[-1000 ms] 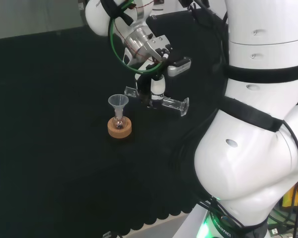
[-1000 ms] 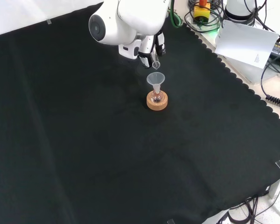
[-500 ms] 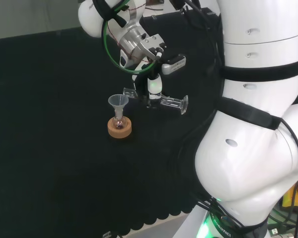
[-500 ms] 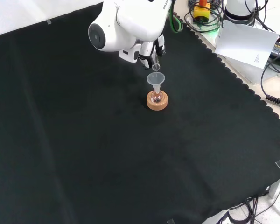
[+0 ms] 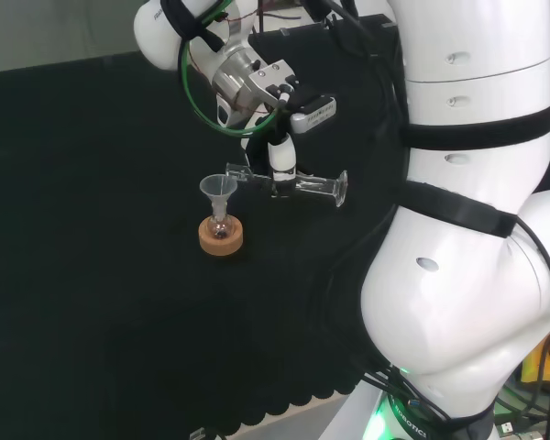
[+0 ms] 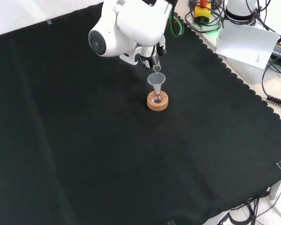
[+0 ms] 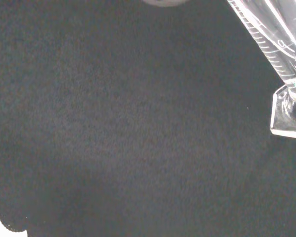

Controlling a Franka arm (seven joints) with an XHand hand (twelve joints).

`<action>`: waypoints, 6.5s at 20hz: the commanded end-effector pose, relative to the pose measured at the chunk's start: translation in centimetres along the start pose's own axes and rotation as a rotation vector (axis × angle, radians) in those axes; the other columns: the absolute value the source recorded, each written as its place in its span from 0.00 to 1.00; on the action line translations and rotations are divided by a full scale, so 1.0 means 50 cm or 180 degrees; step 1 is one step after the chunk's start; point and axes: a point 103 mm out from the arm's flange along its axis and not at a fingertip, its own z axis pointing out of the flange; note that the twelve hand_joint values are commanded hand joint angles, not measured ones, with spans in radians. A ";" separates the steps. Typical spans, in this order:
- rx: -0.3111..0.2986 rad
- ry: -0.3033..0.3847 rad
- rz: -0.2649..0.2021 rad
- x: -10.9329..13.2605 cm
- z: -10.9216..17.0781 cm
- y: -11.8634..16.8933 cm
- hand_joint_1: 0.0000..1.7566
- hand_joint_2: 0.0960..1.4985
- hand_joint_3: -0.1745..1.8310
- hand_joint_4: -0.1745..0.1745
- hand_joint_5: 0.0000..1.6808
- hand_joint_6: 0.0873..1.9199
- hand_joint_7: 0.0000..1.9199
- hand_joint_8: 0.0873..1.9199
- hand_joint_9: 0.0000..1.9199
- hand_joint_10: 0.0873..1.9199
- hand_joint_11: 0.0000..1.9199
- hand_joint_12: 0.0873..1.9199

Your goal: Pour the water from the graduated cylinder into the round-bottom flask.

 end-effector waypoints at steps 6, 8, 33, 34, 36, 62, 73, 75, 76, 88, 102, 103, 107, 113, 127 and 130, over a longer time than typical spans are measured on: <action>0.0118 -0.0069 0.0098 0.009 -0.009 -0.008 0.72 0.71 0.09 0.00 0.60 0.47 0.54 0.46 0.77 0.00 0.63 0.38; 0.0138 -0.0083 0.0120 0.011 -0.010 -0.008 0.72 0.71 0.09 0.00 0.60 0.47 0.54 0.46 0.77 0.00 0.63 0.38; 0.0541 -0.0111 0.0383 0.021 -0.028 -0.006 0.72 0.71 0.09 0.00 0.60 0.47 0.55 0.46 0.78 0.00 0.64 0.38; 0.0550 -0.0108 0.0389 0.020 -0.028 -0.007 0.72 0.71 0.09 0.00 0.60 0.47 0.55 0.46 0.78 0.00 0.64 0.38; 0.0566 -0.0108 0.0398 0.020 -0.029 -0.007 0.72 0.71 0.09 0.00 0.60 0.47 0.55 0.46 0.78 0.00 0.64 0.38; 0.0649 -0.0153 0.0450 0.025 -0.035 -0.017 0.72 0.71 0.09 0.00 0.60 0.47 0.55 0.46 0.78 0.00 0.64 0.38; 0.0657 -0.0155 0.0427 0.030 -0.038 -0.017 0.72 0.71 0.09 0.00 0.60 0.47 0.55 0.46 0.78 0.00 0.65 0.37; 0.0657 -0.0158 0.0433 0.031 -0.038 -0.017 0.72 0.71 0.09 0.00 0.60 0.47 0.55 0.46 0.78 0.00 0.65 0.37; 0.0660 -0.0158 0.0435 0.031 -0.038 -0.017 0.72 0.71 0.09 0.00 0.60 0.47 0.55 0.46 0.78 0.00 0.65 0.37; 0.0462 -0.0137 0.0356 0.054 -0.052 -0.009 0.72 0.71 0.09 0.00 0.60 0.47 0.54 0.47 0.78 0.00 0.65 0.37; 0.0154 0.0026 0.0186 0.005 -0.031 -0.022 0.72 0.71 0.09 0.00 0.59 0.48 0.54 0.47 0.78 0.00 0.65 0.37; 0.0100 0.0054 0.0166 -0.001 -0.029 -0.024 0.72 0.71 0.09 0.00 0.59 0.48 0.54 0.47 0.78 0.00 0.65 0.37; -0.0179 0.0144 0.0042 -0.022 -0.022 -0.034 0.72 0.71 0.09 0.00 0.59 0.48 0.54 0.47 0.78 0.00 0.65 0.37; -0.0551 0.0273 -0.0166 -0.039 -0.015 -0.045 0.72 0.71 0.09 0.00 0.59 0.48 0.54 0.47 0.78 0.00 0.64 0.37; -0.1056 0.0441 -0.0520 -0.054 -0.012 -0.045 0.72 0.72 0.09 0.00 0.59 0.48 0.54 0.47 0.78 0.00 0.64 0.37; -0.1151 0.0477 -0.0570 -0.057 -0.014 -0.043 0.72 0.72 0.09 0.00 0.59 0.48 0.54 0.47 0.78 0.00 0.64 0.37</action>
